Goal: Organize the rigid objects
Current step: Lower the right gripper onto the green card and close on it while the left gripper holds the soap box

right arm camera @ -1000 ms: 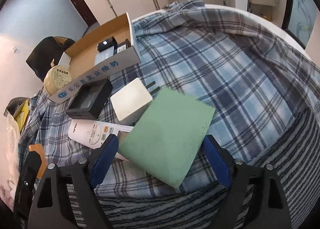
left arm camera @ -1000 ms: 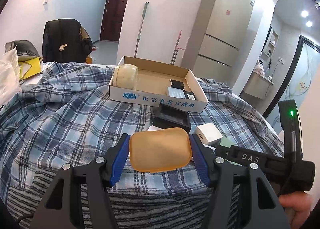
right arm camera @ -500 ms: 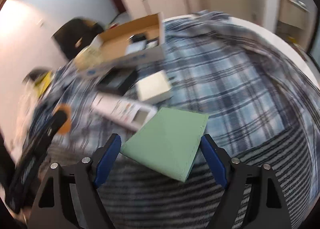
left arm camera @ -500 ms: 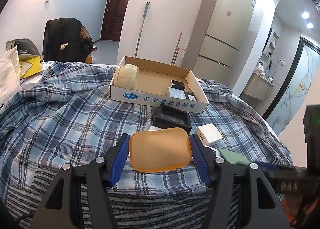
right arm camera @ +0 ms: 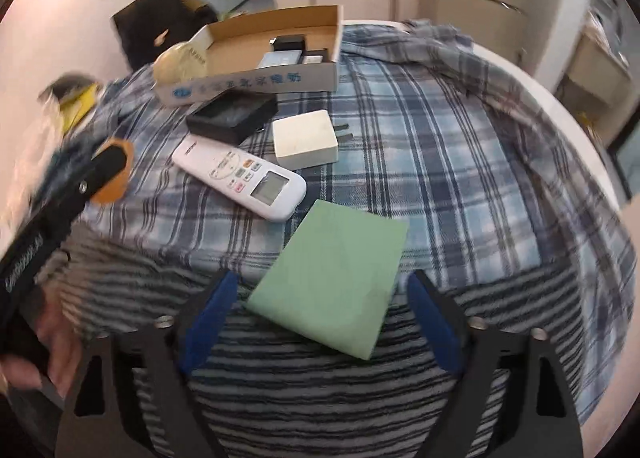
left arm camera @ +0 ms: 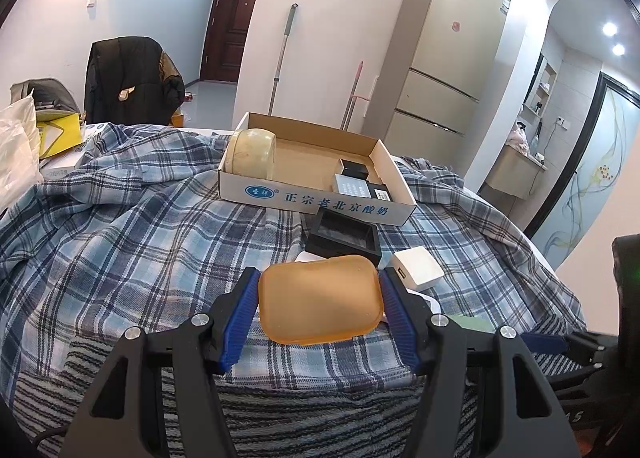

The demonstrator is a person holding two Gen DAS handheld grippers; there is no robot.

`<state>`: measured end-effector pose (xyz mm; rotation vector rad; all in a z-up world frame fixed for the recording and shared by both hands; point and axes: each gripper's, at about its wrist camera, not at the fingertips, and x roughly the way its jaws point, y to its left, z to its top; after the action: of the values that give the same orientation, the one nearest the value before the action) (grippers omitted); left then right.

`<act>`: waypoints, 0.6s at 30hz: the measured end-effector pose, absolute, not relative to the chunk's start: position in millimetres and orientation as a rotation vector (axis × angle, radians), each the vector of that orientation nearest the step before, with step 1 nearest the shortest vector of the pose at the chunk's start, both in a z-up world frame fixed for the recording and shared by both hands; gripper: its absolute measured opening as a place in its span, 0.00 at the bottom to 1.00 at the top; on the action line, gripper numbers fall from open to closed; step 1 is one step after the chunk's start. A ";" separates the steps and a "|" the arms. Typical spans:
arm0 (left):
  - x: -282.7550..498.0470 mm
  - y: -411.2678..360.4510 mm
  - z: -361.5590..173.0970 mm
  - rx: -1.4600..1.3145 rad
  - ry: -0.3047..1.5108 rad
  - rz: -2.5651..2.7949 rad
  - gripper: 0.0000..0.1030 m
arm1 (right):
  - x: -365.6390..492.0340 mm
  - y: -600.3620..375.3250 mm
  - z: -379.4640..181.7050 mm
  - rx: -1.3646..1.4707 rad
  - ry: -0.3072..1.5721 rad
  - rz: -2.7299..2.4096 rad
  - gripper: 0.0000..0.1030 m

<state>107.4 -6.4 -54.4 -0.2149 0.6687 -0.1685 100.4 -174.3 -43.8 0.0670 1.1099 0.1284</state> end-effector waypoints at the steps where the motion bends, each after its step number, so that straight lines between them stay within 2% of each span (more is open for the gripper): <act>1: 107.4 -6.6 -54.4 -0.215 0.669 -0.169 0.61 | 99.4 -172.5 -45.4 0.070 1.112 0.101 0.89; 7: 106.7 -7.2 -54.2 -0.216 0.669 -0.170 0.61 | 108.9 -178.2 -59.6 0.206 1.100 -0.099 0.89; 10: 107.0 -7.0 -54.1 -0.215 0.669 -0.170 0.61 | 116.4 -176.6 -65.5 0.185 1.111 -0.112 0.89; 11: 107.0 -7.2 -54.1 -0.215 0.670 -0.170 0.61 | 116.6 -174.0 -64.4 0.156 1.105 -0.102 0.84; 12: 106.7 -7.8 -54.3 -0.215 0.670 -0.170 0.61 | 116.7 -170.5 -63.1 0.121 1.099 -0.078 0.74; 18: 106.8 -7.2 -54.2 -0.215 0.670 -0.171 0.61 | 109.5 -167.3 -57.9 0.031 1.123 0.184 0.74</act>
<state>106.8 -7.2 -54.2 -0.2148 0.6702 -0.1712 109.5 -167.3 -57.9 0.0312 1.1227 0.1836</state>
